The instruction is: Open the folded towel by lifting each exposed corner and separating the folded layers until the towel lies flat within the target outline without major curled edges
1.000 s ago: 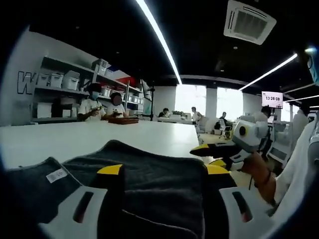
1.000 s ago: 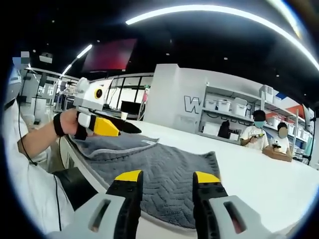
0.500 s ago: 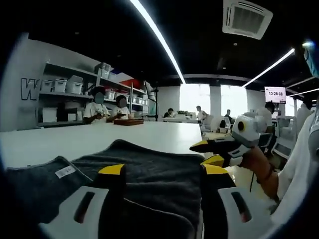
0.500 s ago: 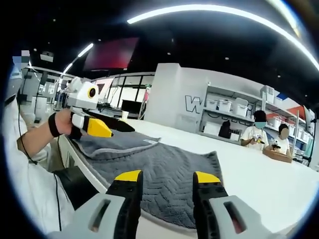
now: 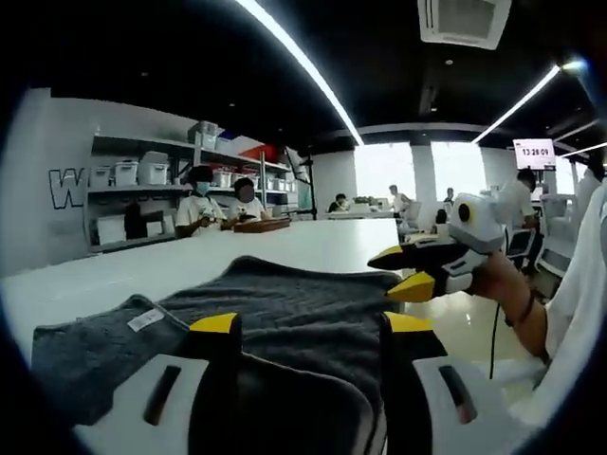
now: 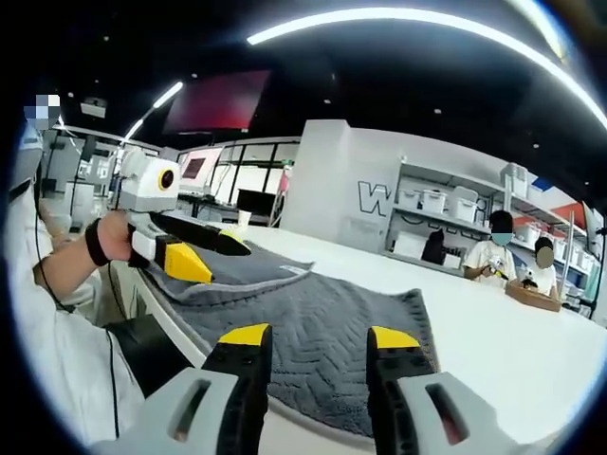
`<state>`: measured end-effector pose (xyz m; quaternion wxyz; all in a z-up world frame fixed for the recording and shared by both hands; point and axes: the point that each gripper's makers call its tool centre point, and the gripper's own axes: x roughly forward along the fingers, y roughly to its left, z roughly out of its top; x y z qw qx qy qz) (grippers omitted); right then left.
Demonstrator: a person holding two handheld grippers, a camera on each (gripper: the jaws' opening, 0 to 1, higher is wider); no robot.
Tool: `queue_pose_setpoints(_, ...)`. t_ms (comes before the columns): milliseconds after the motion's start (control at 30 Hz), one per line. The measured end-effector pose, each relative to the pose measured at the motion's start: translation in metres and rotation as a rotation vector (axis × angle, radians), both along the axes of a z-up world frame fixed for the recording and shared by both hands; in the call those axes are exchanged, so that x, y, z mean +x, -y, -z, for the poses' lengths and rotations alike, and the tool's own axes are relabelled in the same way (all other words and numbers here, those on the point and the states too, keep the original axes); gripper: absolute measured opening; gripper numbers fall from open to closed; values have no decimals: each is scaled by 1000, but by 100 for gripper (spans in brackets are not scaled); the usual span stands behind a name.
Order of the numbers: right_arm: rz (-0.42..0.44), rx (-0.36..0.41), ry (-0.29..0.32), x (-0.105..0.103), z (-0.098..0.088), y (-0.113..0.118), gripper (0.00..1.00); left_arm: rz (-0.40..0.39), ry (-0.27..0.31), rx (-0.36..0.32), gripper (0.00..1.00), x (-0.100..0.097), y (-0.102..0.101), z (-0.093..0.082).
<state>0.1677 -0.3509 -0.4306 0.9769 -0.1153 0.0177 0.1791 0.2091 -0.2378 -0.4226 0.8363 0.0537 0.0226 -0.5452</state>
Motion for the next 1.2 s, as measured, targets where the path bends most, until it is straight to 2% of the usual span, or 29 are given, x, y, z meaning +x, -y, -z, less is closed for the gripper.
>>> queue_pose_setpoints(267,-21,4,-13,2,5,-7,35,-30,30,66,56,-3,-4,10)
queue_pose_setpoints(333,-31,16,-13,2,4,-9,35,-62,67,116,57,-2,-8,16)
queue_pose_setpoints(433,-29,8,-10,2,3,-10,35,-80,88,123,57,-1,-10,18)
queue_pose_setpoints(700,-36,5,-13,2,4,-13,35,-110,90,149,57,2,-14,23)
queue_pose_setpoints(1000,-38,10,-13,1,4,-14,35,-91,68,157,58,-3,-10,30)
queue_pose_setpoints(1200,-35,10,-14,2,4,-13,35,-87,74,164,58,-5,-8,32)
